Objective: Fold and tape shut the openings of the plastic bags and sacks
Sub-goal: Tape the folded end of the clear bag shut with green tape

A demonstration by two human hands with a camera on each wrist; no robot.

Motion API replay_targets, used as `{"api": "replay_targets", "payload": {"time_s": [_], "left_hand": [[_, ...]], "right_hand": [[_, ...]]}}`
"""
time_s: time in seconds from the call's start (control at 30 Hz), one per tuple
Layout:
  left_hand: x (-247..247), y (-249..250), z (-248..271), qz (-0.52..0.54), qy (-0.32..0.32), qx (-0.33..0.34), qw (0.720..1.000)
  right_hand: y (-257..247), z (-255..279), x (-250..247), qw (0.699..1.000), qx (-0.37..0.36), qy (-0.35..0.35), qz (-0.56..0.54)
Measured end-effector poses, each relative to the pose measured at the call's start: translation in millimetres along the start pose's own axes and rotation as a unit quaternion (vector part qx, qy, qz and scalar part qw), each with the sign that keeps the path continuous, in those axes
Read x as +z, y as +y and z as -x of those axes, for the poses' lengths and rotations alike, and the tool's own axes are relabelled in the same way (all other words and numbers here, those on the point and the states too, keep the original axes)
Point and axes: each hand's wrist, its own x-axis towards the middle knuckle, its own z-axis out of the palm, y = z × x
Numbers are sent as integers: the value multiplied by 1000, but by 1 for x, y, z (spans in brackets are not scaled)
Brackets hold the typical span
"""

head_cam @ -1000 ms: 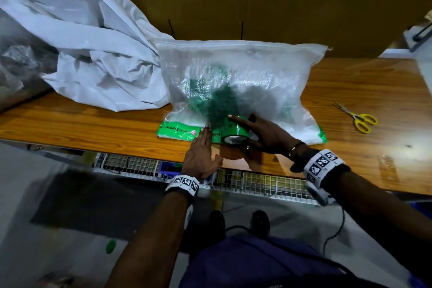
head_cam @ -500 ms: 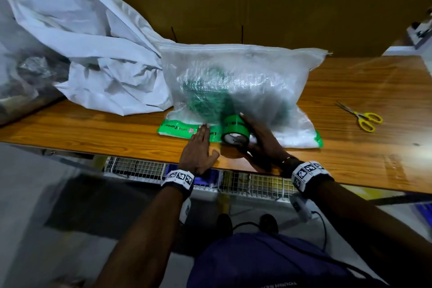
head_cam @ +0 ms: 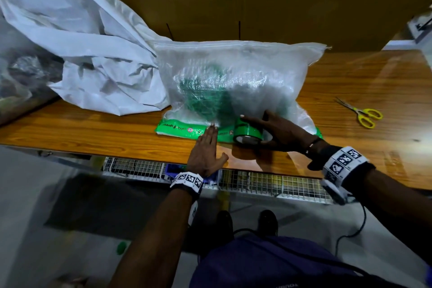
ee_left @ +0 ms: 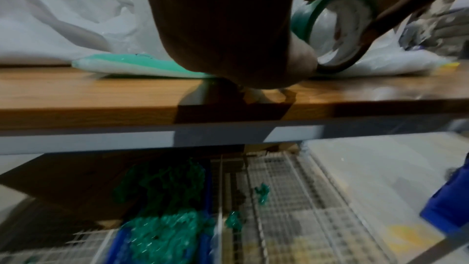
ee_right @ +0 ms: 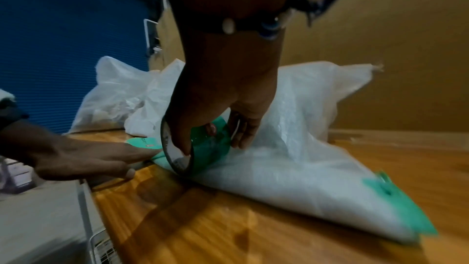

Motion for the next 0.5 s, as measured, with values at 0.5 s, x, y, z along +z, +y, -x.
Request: {"api": "replay_targets", "payload": {"time_s": [0.5], "left_hand": [[7, 3, -6, -30, -44, 15, 998]], "right_hand": [[21, 8, 5, 999, -12, -9, -32]]}}
